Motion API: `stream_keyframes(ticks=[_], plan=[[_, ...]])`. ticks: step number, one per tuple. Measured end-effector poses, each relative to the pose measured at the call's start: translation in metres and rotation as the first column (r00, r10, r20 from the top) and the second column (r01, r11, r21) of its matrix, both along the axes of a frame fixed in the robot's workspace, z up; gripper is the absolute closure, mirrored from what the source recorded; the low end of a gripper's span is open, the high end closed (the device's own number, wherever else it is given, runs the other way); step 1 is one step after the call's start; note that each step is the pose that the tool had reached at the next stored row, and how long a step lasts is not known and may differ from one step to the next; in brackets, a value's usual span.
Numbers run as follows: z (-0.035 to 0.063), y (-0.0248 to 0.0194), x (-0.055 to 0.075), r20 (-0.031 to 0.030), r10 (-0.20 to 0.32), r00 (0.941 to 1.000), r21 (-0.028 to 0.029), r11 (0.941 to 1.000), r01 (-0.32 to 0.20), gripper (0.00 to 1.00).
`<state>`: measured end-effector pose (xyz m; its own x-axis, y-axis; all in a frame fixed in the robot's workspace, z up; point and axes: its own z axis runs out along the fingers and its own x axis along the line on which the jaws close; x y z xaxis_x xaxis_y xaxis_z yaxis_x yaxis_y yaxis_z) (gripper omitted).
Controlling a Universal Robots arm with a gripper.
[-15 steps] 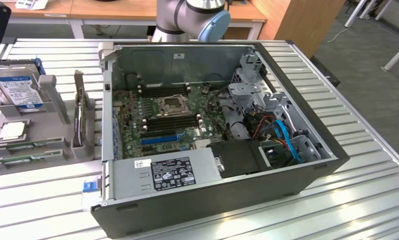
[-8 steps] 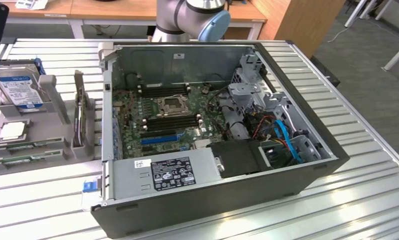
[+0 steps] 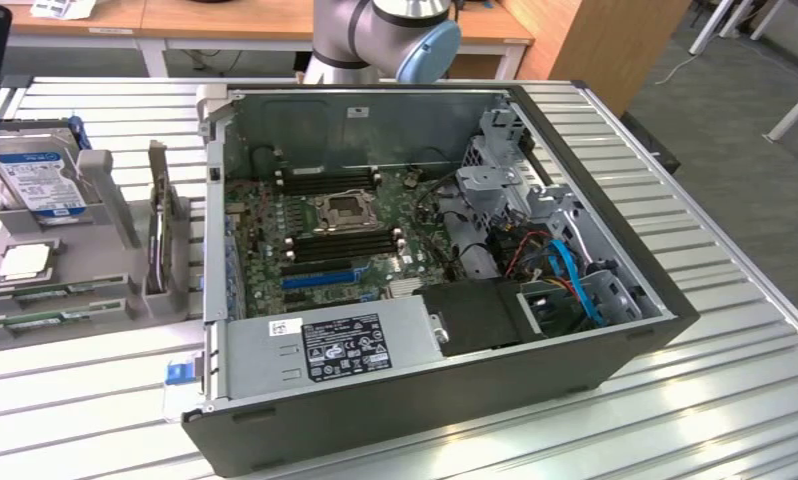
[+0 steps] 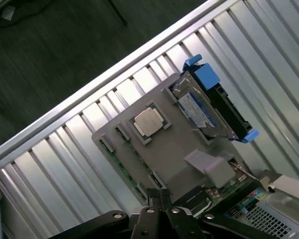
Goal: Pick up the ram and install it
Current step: 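Pick up the ram and move it above insertion slot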
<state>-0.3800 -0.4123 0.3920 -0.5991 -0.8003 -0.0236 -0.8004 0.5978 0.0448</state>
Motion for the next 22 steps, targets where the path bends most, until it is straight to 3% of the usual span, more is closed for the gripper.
stream_keyframes(ticks=[6,11,17,22], plan=[[0.0,0.0,0.0,-0.0001,0.086,0.9963,0.0,0.9963,-0.086,0.9],[0.0,0.0,0.0,-0.0001,0.158,0.9874,0.0,0.9874,-0.158,0.9],[0.0,0.0,0.0,0.0,0.242,0.9702,0.0,0.9702,-0.242,0.9],[0.0,0.0,0.0,0.0,0.31,0.9509,0.0,0.9509,-0.31,0.9]])
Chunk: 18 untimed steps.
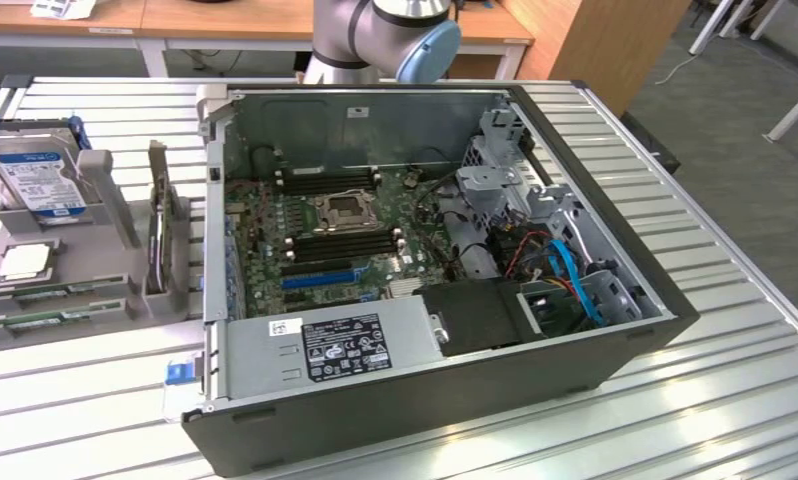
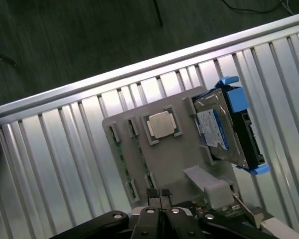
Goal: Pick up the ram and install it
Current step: 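Pick up the ram and move it above insertion slot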
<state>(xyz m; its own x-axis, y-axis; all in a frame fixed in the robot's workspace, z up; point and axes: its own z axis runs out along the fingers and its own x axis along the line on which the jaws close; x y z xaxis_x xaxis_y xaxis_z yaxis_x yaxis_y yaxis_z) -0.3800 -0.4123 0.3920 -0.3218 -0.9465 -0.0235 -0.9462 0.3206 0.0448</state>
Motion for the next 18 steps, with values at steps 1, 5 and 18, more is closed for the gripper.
stream_keyframes(ticks=[1,5,18], plan=[[0.0,0.0,0.0,0.0,0.014,0.9999,0.0001,0.9999,-0.014,0.9],[0.0,0.0,0.0,0.0,0.07,0.9975,0.0,0.9975,-0.07,0.9],[0.0,0.0,0.0,0.0,0.192,0.9814,-0.0001,0.9814,-0.192,0.9]])
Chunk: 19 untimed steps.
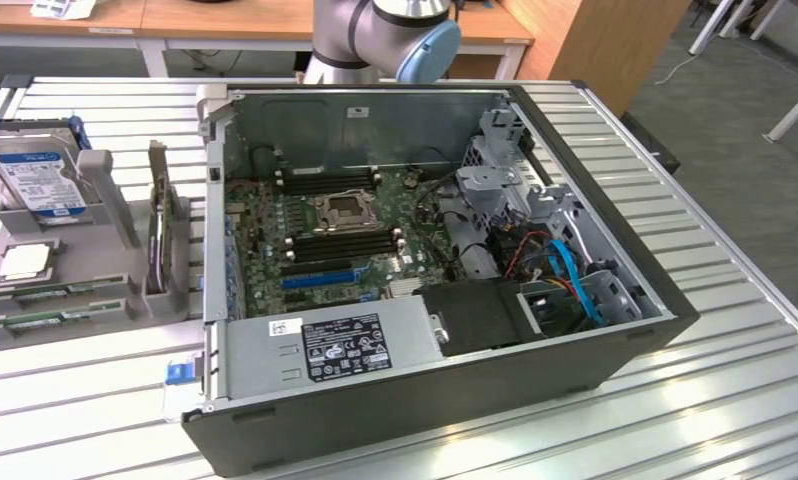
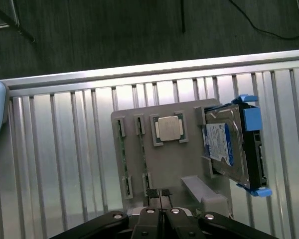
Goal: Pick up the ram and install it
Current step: 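Pick up the ram and move it above insertion slot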
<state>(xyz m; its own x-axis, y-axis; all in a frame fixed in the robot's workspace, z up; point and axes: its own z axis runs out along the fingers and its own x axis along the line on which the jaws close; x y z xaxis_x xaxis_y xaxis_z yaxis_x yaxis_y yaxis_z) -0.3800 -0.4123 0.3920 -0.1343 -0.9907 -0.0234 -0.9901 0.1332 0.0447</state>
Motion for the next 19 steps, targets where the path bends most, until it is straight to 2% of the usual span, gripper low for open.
stream_keyframes(ticks=[8,19], plan=[[0.0,0.0,0.0,0.0,0.022,0.9998,0.0001,0.9998,-0.022,0.9],[0.0,0.0,0.0,0.0,0.023,0.9997,0.0,0.9997,-0.023,0.9]])
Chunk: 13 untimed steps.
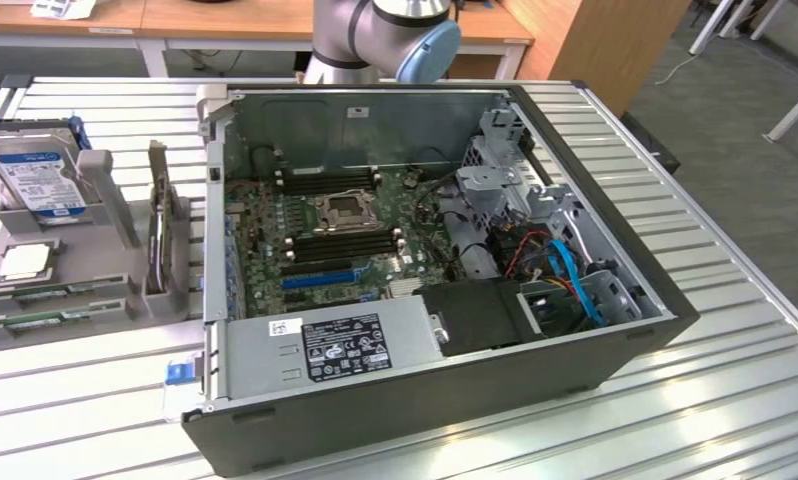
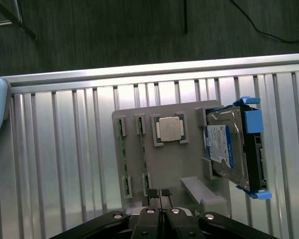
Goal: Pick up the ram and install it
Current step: 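Pick up the ram and move it above insertion slot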
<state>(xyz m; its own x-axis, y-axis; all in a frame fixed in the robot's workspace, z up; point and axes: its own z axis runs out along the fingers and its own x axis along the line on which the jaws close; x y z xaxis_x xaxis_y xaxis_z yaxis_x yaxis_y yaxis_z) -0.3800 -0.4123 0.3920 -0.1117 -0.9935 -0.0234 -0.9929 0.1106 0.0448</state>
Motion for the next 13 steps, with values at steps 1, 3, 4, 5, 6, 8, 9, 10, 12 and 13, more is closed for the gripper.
stream_keyframes(ticks=[1,3,4,5,6,8,9,10,12,13], plan=[[0.0,0.0,0.0,0.0001,0.0,1.0,0.0,1.0,0.0,0.9],[0.0,0.0,0.0,0.0,0.0,1.0,0.0,1.0,0.0,0.9],[0.0,0.0,0.0,0.0,0.002,1.0,0.0001,1.0,-0.002,0.9],[0.0,0.0,0.0,0.0,0.004,1.0,0.0001,1.0,-0.004,0.9],[-0.0001,0.0,0.0,0.0001,0.008,1.0,0.0,1.0,-0.008,0.9],[-0.0001,0.0,0.0,0.0001,0.021,0.9998,0.0001,0.9998,-0.021,0.9],[0.0,0.0,0.0,0.0,0.029,0.9996,0.0,0.9996,-0.029,0.9],[0.0,0.0,0.0,0.0,0.037,0.9993,0.0,0.9993,-0.037,0.9],[0.0,0.0,0.0,0.0001,0.05,0.9987,0.0,0.9987,-0.05,0.9],[0.0,0.0,0.0,0.0001,0.054,0.9985,0.0,0.9985,-0.054,0.9]])
